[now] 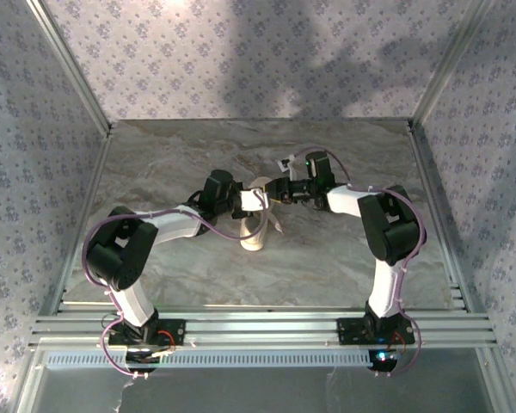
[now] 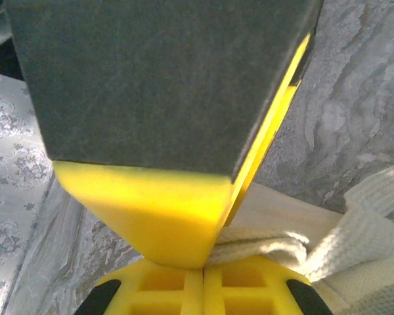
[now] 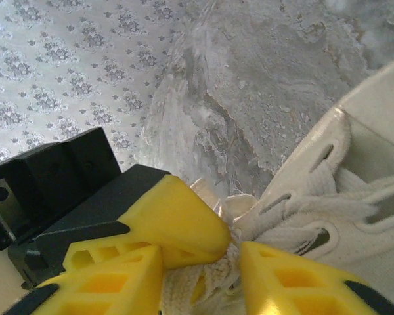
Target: Tie the shoes
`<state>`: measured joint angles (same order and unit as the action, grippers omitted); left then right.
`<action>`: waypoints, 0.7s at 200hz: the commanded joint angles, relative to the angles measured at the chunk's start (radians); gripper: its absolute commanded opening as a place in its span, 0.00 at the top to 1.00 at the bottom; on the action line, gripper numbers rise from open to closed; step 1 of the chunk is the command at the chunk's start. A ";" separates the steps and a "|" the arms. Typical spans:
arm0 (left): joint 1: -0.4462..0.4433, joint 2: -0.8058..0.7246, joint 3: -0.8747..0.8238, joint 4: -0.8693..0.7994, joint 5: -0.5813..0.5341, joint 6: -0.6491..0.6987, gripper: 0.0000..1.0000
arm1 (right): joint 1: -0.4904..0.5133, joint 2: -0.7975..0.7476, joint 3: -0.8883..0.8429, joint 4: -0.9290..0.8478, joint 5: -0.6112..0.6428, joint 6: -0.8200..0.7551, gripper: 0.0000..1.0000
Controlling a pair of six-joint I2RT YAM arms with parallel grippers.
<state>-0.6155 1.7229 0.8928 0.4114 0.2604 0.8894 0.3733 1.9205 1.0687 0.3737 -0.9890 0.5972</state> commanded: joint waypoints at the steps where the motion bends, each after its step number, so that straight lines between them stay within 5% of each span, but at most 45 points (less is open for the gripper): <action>1: -0.007 -0.013 0.016 0.013 0.026 0.020 1.00 | 0.010 0.024 0.033 -0.032 -0.019 -0.020 0.74; 51: -0.007 -0.015 0.031 -0.037 0.009 0.023 0.97 | 0.006 -0.004 0.057 -0.174 -0.002 -0.133 1.00; 140: 0.002 -0.041 0.040 -0.144 0.030 0.029 0.75 | -0.005 -0.034 0.082 -0.274 0.005 -0.249 1.00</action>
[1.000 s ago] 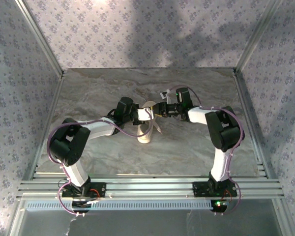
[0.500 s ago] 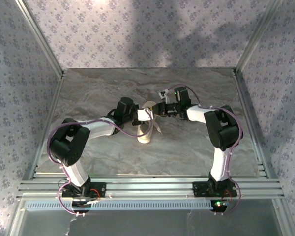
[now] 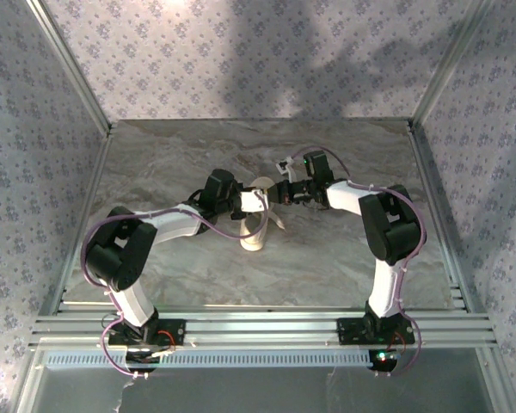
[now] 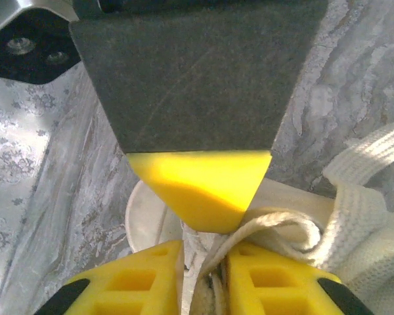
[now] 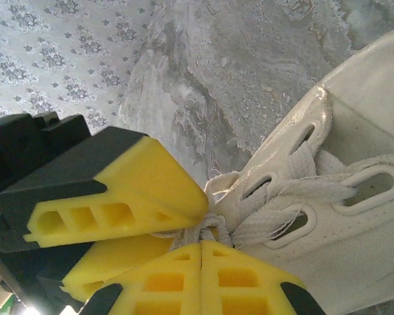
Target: Tie the shoes
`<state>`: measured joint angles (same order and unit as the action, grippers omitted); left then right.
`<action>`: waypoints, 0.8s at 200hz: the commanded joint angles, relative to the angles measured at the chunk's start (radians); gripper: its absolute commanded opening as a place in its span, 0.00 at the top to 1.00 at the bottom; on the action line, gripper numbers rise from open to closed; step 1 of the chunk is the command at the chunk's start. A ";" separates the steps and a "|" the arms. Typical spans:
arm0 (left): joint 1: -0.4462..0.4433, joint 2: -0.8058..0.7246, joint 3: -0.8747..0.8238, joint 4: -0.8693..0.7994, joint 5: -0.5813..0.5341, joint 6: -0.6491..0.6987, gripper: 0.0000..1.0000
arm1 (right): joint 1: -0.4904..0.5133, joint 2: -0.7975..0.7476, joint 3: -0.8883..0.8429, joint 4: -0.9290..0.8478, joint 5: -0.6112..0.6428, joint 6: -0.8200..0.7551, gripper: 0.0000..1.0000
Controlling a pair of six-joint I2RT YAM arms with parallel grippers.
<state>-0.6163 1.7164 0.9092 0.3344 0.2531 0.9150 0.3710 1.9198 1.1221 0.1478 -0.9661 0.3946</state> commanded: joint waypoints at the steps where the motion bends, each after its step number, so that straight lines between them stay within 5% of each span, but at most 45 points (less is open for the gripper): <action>1: 0.004 -0.036 0.023 -0.068 0.038 0.003 0.75 | -0.003 -0.033 0.028 -0.047 -0.018 -0.047 1.00; 160: 0.084 -0.092 0.084 -0.253 0.169 0.025 0.64 | 0.005 -0.031 0.058 -0.074 -0.021 -0.081 1.00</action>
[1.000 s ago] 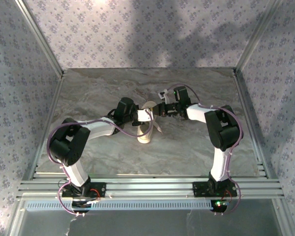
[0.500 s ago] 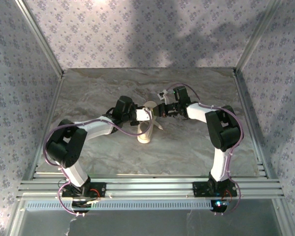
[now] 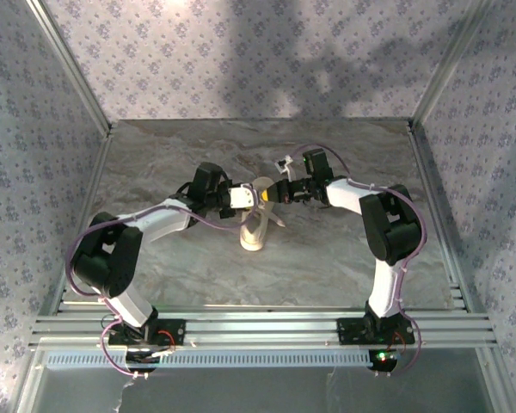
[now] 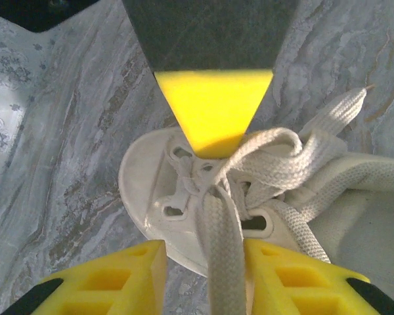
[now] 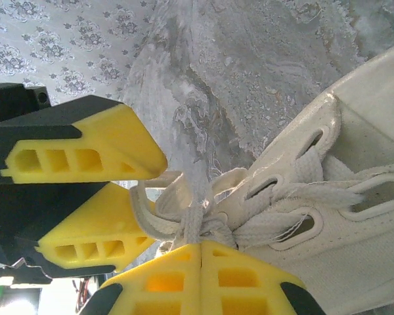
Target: Tie the shoes
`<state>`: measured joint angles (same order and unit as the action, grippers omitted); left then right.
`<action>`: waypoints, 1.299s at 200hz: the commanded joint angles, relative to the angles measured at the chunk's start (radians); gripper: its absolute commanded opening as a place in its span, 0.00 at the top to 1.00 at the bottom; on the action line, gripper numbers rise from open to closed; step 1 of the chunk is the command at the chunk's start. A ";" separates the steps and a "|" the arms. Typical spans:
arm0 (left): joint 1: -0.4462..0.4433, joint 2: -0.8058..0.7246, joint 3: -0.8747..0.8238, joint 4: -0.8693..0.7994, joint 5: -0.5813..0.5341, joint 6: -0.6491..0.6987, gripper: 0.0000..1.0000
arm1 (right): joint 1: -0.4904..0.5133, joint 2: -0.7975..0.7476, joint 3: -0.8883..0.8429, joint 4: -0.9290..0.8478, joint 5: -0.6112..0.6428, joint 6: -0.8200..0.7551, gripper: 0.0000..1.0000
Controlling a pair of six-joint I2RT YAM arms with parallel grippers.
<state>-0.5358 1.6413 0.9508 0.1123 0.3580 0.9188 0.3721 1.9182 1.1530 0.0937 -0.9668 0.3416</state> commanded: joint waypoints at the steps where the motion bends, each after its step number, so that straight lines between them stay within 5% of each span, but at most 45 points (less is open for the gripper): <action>1: 0.003 -0.017 0.043 -0.031 0.064 0.022 0.64 | 0.004 -0.031 0.027 -0.020 -0.020 -0.029 1.00; 115: 0.002 -0.090 0.023 -0.046 0.047 0.005 0.58 | 0.044 -0.070 0.080 -0.158 0.092 -0.167 1.00; 260: -0.088 0.020 0.043 0.009 -0.092 0.142 0.73 | 0.031 -0.047 0.090 -0.183 0.073 -0.139 1.00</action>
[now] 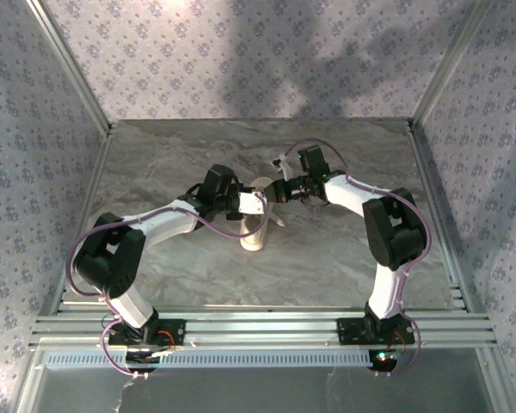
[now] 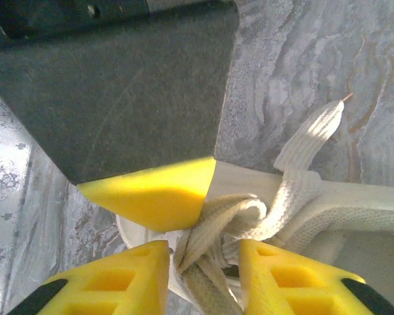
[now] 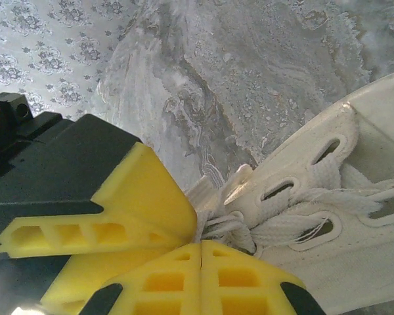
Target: Tie the shoes
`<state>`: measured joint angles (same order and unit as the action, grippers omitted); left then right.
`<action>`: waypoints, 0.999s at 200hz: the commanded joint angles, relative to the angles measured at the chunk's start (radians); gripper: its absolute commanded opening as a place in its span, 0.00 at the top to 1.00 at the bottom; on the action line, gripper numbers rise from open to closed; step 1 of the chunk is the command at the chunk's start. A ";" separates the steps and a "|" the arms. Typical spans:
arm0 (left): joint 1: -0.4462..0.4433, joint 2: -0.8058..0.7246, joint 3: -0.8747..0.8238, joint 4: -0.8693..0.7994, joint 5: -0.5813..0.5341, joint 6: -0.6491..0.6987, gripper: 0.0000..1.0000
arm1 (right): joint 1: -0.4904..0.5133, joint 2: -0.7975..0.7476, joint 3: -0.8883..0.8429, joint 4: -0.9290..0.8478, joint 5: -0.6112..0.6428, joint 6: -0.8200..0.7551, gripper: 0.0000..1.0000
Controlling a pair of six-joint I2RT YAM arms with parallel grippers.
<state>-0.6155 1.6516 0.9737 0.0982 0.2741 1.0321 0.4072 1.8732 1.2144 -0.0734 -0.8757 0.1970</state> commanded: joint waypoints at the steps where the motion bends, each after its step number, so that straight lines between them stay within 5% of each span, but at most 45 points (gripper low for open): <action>1: -0.008 0.010 0.020 0.023 -0.008 0.029 0.73 | -0.004 -0.002 0.028 -0.015 -0.019 0.006 1.00; 47: -0.018 0.020 0.020 0.037 -0.015 0.029 0.85 | -0.005 0.001 0.027 -0.007 -0.028 0.019 1.00; 66: -0.017 0.020 0.019 0.040 -0.015 0.026 1.00 | -0.007 0.002 0.026 -0.006 -0.029 0.024 1.00; 200: 0.017 -0.044 -0.078 0.070 0.043 -0.010 1.00 | -0.028 -0.002 0.017 0.008 -0.032 0.042 1.00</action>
<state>-0.6083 1.6413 0.9100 0.1459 0.2661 1.0428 0.3817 1.8732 1.2163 -0.0715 -0.8833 0.2279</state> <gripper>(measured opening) 0.043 0.043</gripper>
